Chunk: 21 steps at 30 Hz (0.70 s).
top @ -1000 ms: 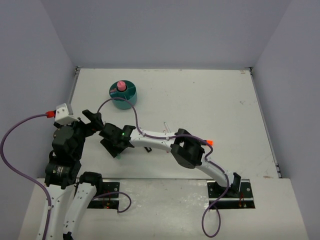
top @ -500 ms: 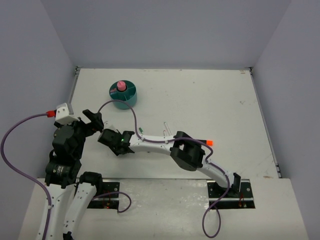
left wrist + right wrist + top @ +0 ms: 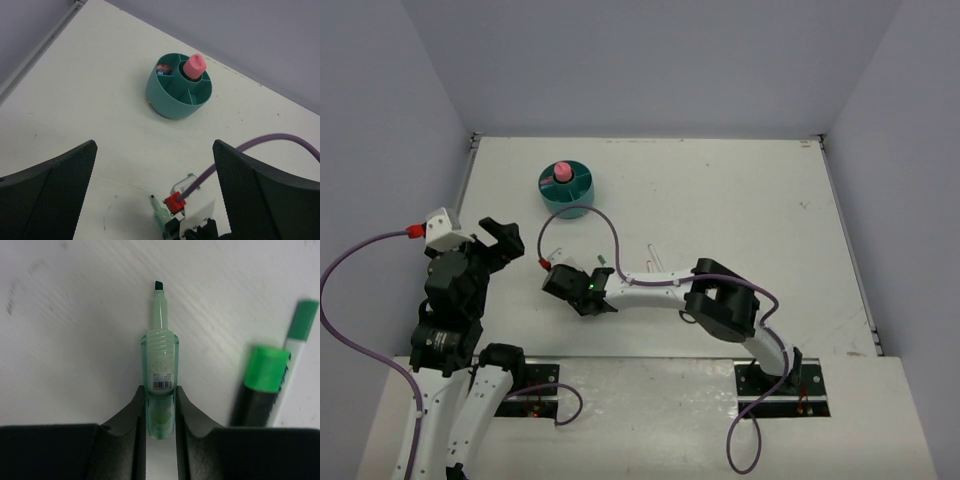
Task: Sort the stationery into containers
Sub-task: Pick up the pen from the center of the board.
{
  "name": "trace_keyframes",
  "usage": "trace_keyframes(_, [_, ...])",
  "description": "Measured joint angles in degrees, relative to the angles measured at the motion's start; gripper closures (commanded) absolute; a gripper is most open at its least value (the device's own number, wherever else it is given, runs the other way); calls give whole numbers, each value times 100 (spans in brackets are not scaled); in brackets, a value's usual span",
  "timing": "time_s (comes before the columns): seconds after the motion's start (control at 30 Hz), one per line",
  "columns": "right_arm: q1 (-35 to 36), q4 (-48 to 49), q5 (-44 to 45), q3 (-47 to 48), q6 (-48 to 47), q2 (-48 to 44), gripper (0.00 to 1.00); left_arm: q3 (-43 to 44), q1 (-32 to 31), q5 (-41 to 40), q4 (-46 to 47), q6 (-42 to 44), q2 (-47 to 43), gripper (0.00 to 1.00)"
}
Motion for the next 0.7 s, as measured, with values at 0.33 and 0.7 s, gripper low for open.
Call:
trace_keyframes(0.33, [-21, 135, 218, -1994, 114, -2197, 100, -256, -1, 1601, 660, -963, 164, 0])
trace_keyframes(0.7, [-106, 216, 955, -2793, 274, -4256, 100, -2483, -131, 4884, 4381, -2862, 1008, 0])
